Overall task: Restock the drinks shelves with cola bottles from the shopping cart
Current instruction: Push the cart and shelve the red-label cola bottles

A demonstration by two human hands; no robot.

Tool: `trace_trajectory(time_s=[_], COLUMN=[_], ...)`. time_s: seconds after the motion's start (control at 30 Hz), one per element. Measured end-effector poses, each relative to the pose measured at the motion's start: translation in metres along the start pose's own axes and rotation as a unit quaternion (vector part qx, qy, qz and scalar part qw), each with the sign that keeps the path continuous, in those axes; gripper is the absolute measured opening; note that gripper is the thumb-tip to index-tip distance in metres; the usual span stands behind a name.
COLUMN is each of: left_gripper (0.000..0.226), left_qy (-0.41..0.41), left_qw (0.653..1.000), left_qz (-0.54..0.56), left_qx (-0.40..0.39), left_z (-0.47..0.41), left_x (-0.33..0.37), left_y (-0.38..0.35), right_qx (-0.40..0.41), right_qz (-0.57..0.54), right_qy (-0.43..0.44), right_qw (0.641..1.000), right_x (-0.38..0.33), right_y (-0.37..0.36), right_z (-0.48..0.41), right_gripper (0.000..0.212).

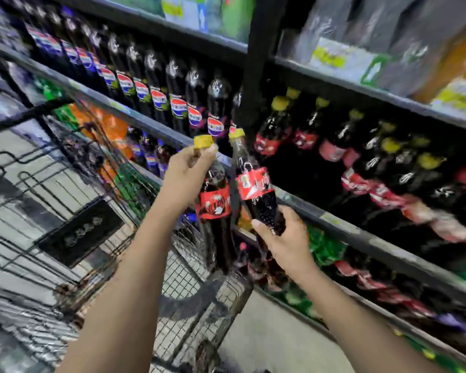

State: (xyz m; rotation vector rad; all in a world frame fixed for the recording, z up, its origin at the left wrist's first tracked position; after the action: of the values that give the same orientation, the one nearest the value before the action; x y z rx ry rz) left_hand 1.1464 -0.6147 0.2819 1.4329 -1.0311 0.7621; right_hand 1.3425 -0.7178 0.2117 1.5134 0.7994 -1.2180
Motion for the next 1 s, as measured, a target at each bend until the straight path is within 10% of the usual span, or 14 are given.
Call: trace_trajectory(time_s=[0.5, 1.0], left_gripper=[0.016, 0.016], left_qy=[-0.187, -0.260], left_qw=[0.978, 0.954], left_qz=[-0.076, -0.138], left_qx=[-0.060, -0.062], left_z=[0.006, -0.072], left_x=[0.104, 0.109], left_y=[-0.121, -0.140], right_qx=[0.154, 0.198], right_qz=[-0.042, -0.068], right_qy=[-0.024, -0.036], right_qw=[0.987, 0.977], right_x=[0.021, 0.011], right_y=[0.142, 0.128], right_z=[0.043, 0.027], right_gripper=[0.025, 0.029])
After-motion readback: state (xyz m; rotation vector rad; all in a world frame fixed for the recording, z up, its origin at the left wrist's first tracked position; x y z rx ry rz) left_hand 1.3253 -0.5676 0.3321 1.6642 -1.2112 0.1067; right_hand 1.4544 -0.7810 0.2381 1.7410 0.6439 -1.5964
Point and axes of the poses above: each hand's wrist, its own z-axis away from the middle knuckle, its own y-axis out of the back of the hand, x = y × z, the point moved 5 cm from there along -z, towards the middle knuckle, and after that the axes turned 13 degrees about -z, right-handed, at the moved point
